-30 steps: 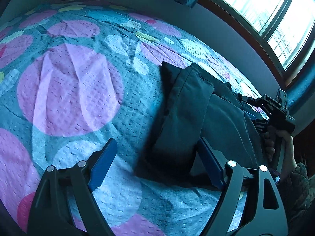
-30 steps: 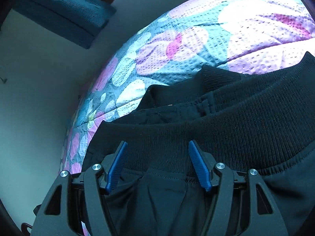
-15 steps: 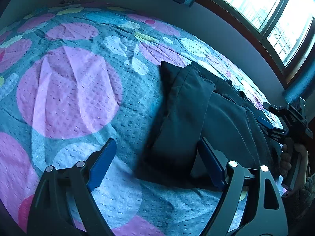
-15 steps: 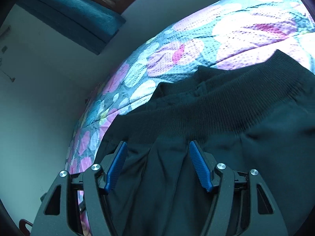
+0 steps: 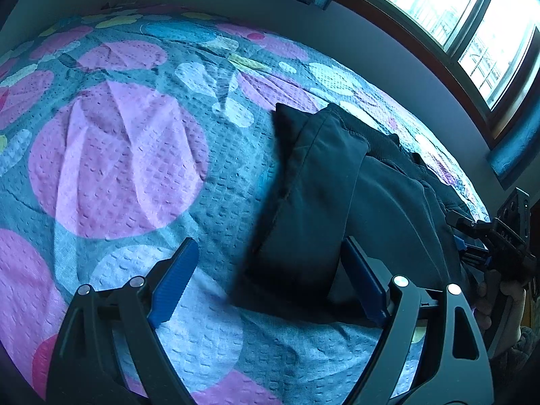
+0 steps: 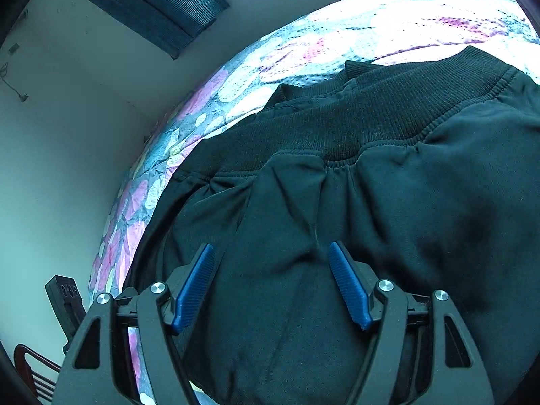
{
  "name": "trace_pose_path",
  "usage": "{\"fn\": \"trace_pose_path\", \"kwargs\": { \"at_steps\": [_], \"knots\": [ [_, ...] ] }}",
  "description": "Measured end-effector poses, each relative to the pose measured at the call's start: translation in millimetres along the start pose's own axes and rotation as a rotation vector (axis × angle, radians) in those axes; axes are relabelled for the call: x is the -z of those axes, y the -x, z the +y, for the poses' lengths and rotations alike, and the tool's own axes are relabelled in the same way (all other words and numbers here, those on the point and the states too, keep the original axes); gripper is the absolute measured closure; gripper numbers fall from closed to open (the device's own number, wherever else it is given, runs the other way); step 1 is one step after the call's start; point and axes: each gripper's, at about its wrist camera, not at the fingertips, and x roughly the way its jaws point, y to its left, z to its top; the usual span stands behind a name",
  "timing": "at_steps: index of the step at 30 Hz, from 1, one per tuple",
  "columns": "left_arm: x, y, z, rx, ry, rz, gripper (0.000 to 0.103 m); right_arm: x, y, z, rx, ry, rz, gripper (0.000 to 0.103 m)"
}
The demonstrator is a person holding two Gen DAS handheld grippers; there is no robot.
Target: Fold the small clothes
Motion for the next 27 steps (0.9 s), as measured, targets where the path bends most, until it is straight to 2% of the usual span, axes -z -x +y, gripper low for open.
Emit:
{"fn": "trace_pose_path", "kwargs": {
  "at_steps": [10,14,17,19,21,22,27],
  "knots": [
    [0.7,-3.3,-0.3,0.008,-0.009,0.000,0.014,23.4,41.3,9.7,-0.079,-0.044,-0.065,0.033],
    [0.6,-3.2,-0.4,0.008,-0.009,0.001,0.013,44.2,53.1,18.2,-0.106,-0.027,-0.050,0.033],
    [0.8,-3.1,-0.3,0.012,-0.006,0.002,0.013,55.1,46.2,12.1,-0.086,-0.025,-0.008,0.032],
    [0.8,-2.4,2.2,0.030,0.007,0.000,0.012,59.0,36.5,2.6,-0.094,-0.034,0.018,0.032],
    [1.0,-0.6,4.9,0.049,0.030,-0.002,0.012,61.5,36.1,-3.5,-0.129,-0.042,-0.001,0.032],
    [0.7,0.8,6.5,0.041,0.027,-0.004,0.012,61.6,37.4,-2.4,-0.128,-0.033,-0.007,0.032],
    [-6.7,-3.2,9.4,0.123,0.108,0.020,0.012,70.5,39.0,4.2,-0.106,0.012,-0.035,0.032]
  ]
}}
